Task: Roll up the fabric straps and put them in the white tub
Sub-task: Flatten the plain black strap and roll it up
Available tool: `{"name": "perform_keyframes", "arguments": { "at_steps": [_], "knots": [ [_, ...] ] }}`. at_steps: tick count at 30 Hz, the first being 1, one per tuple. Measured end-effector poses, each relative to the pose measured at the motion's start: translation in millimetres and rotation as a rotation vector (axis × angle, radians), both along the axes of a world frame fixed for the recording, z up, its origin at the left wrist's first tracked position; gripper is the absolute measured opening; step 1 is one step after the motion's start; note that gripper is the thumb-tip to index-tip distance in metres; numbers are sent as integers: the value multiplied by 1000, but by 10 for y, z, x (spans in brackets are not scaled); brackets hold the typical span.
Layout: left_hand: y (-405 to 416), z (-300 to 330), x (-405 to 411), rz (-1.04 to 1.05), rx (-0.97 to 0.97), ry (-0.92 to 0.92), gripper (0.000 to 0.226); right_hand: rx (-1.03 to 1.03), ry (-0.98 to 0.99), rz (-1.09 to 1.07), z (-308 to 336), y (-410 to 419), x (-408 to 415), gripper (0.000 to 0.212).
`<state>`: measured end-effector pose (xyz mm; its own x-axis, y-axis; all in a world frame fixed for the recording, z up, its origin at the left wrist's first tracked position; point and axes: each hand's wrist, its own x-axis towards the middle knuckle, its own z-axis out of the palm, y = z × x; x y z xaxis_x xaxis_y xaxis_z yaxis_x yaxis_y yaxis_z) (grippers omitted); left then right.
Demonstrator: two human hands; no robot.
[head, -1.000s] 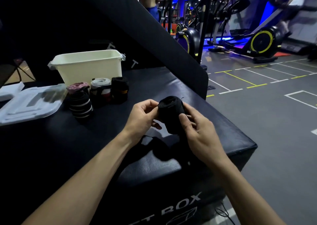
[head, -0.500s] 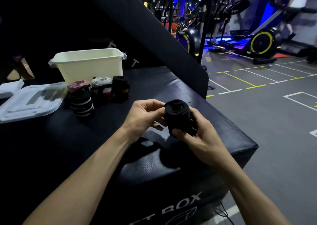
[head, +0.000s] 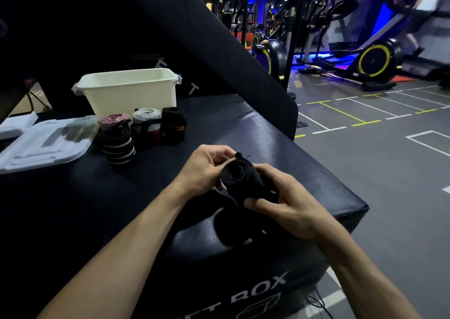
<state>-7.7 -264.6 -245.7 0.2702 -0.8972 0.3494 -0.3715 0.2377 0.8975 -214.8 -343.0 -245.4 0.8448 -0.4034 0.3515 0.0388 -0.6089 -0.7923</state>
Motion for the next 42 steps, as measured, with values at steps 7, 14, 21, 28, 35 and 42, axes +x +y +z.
{"name": "perform_keyframes", "arguments": {
  "at_steps": [7,14,21,28,35,42],
  "knots": [
    [37,36,82,-86,36,-127,22,105,-24,9,-58,36,24,62],
    [71,78,30,-161,166,-6,34,246,-28,85,-45,48,-20,53],
    [101,102,83,-153,300,46,32,317,-70,153,-39,71,11,51],
    [127,121,111,-155,245,208,48,406,-231,54,-34,74,86,43],
    [130,154,115,-129,215,179,20,577,-280,-191,-32,52,127,41],
    [201,239,32,-299,168,7,58,476,-256,-303,-51,67,143,38]
  ]
}}
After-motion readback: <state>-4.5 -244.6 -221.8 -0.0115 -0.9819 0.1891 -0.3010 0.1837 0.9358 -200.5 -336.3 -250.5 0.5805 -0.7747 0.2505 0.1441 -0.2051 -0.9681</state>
